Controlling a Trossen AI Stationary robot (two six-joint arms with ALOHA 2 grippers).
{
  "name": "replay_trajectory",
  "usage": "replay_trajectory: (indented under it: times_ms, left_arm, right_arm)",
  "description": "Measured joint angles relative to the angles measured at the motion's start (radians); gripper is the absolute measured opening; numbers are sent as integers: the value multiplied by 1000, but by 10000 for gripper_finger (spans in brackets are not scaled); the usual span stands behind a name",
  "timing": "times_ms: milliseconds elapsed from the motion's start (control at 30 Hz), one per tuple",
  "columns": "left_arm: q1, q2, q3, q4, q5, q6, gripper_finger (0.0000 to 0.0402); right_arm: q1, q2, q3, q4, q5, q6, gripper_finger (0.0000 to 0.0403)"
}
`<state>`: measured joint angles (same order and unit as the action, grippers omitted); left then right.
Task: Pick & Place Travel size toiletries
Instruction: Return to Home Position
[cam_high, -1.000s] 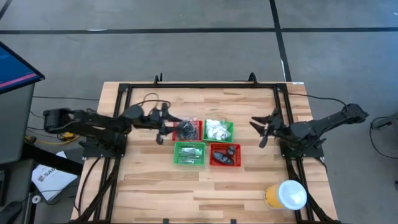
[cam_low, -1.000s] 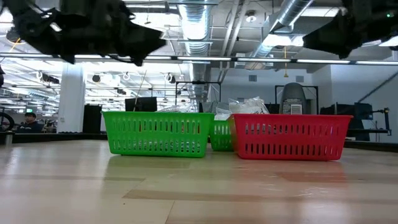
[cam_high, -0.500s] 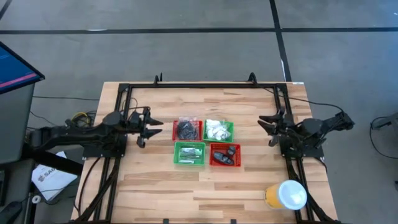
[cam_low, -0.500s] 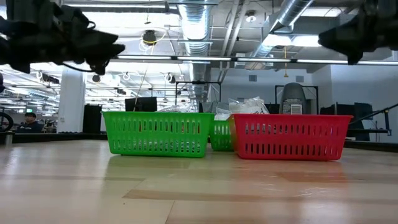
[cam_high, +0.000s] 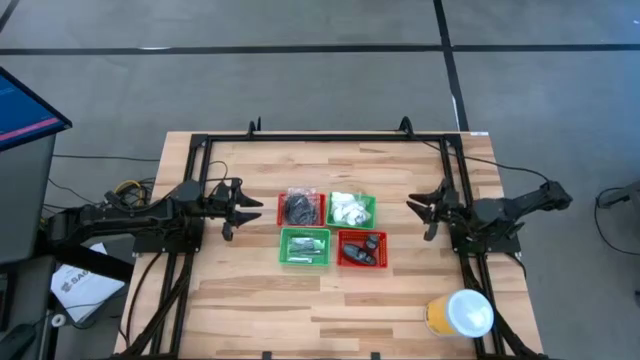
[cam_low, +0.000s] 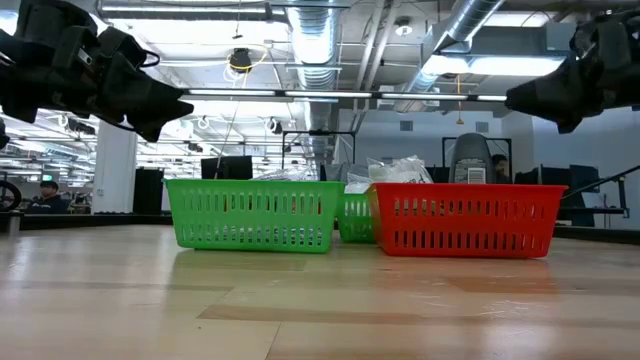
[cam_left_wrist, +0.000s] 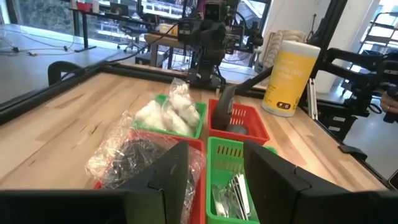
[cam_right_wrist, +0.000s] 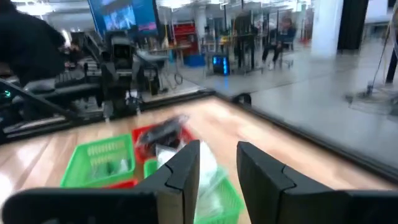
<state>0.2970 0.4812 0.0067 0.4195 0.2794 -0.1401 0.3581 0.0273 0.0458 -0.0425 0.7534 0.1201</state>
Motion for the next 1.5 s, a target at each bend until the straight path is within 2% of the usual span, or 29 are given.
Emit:
replay_trajectory:
  times_ms: [133,467,700,900,1100,1500]
  left_arm:
    - [-3,0,0,-3,0,-15,145]
    - [-3,76,0,-40,-2,0,145]
    - [-3,95,0,-19,-2,2,145]
    - [-3,96,0,-17,-2,-9,145]
    - [-3,96,0,-13,-2,-128,145]
    - [-3,96,0,-6,-2,-128,145]
  right_arm:
    - [-1,24,-27,90,-24,-68,97]
    - [2,162,-30,93,-47,6,97]
    - [-1,270,-30,92,5,27,97]
    - [0,281,-30,91,10,30,97]
    - [0,278,-32,96,10,55,97]
    - [0,278,-32,99,10,57,97]
